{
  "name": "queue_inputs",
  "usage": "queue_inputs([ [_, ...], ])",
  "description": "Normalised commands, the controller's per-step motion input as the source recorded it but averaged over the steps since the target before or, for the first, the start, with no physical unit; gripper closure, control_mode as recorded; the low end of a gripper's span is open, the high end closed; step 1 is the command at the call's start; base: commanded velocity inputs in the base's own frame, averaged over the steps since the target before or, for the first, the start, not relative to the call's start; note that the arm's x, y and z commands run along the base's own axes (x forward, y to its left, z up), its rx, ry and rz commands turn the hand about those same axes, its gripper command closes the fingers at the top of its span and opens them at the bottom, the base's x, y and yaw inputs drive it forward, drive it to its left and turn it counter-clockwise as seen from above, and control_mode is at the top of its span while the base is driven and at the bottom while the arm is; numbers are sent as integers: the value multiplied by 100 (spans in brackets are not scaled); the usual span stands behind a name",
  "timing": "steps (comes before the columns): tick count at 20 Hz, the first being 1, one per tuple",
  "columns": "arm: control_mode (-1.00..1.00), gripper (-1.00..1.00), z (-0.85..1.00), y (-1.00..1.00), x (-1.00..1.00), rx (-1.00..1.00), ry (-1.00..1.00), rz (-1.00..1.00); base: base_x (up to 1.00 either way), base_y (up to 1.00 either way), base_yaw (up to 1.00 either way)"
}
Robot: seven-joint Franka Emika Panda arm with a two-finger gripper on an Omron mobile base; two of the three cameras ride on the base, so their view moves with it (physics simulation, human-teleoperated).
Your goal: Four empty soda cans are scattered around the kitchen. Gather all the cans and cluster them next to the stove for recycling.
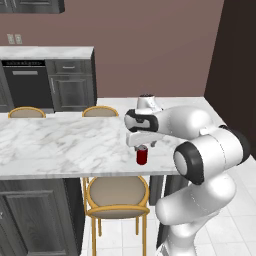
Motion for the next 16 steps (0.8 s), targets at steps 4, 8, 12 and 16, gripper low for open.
queue_inputs([
  [4, -100, -100, -5, 0, 14, 0, 0, 1, 0, 0, 0],
  [8, -100, -100, -4, 0, 16, 0, 0, 0, 0, 0, 0],
  [12, -100, -100, -9, 1, 18, 0, 1, 1, 0, 0, 0],
  [16, -100, -100, -10, 2, 14, 0, 0, 1, 0, 0, 0],
])
